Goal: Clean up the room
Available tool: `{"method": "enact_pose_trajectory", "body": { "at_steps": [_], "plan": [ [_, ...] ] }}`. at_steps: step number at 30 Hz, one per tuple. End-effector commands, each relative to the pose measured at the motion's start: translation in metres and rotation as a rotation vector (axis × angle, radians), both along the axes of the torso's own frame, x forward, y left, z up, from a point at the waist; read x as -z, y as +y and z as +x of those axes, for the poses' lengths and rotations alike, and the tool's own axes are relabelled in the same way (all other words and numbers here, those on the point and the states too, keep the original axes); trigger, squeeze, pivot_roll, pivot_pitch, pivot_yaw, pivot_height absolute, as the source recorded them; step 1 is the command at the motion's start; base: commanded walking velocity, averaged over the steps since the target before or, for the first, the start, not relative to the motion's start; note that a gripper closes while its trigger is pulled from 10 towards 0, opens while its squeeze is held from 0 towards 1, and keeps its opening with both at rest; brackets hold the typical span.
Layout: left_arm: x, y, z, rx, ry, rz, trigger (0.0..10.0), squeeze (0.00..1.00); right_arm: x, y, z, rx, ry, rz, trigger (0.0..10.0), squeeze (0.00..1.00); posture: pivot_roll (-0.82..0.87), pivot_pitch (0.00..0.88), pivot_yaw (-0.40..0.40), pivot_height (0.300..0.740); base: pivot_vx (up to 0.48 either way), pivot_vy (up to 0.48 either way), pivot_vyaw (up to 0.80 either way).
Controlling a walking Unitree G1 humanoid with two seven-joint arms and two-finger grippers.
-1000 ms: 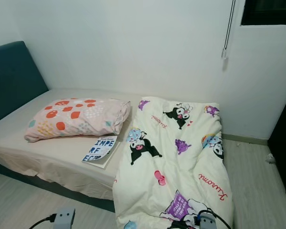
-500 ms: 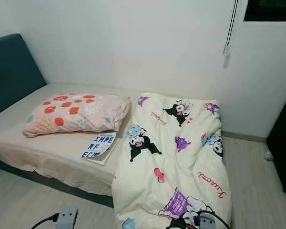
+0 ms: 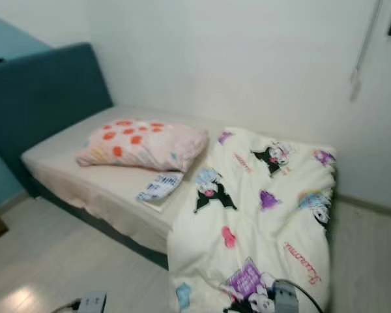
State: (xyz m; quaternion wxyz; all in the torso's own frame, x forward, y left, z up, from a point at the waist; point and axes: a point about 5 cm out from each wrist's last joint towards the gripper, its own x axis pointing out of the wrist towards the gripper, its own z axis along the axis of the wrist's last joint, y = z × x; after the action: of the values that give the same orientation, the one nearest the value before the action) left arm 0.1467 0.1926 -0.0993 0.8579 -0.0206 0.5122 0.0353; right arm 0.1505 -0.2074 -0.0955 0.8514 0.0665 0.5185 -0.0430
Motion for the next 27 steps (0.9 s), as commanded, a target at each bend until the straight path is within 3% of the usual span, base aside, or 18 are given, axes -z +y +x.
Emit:
{"method": "enact_pose_trajectory", "body": {
  "at_steps": [1, 19, 27],
  "plan": [
    [-0.005, 0.002, 0.011, 0.023, -0.037, 0.014, 10.0, 0.00, 0.006, 0.003, -0.015, -0.001, 0.052, 0.009, 10.0, 0.00, -0.09, 0.000, -0.019, 0.740, 0.000, 0.000, 0.00],
    [-0.003, -0.001, 0.007, 0.032, -0.028, 0.007, 10.0, 0.00, 0.006, 0.000, -0.018, 0.002, 0.060, 0.004, 10.0, 0.00, -0.09, 0.000, -0.017, 0.740, 0.000, 0.000, 0.00],
    [-0.001, 0.001, 0.003, 0.023, -0.011, -0.001, 10.0, 0.00, 0.009, 0.002, -0.026, 0.024, 0.077, 0.009, 10.0, 0.00, -0.09, 0.000, -0.003, 0.740, 0.000, 0.000, 0.00]
  ]
}}
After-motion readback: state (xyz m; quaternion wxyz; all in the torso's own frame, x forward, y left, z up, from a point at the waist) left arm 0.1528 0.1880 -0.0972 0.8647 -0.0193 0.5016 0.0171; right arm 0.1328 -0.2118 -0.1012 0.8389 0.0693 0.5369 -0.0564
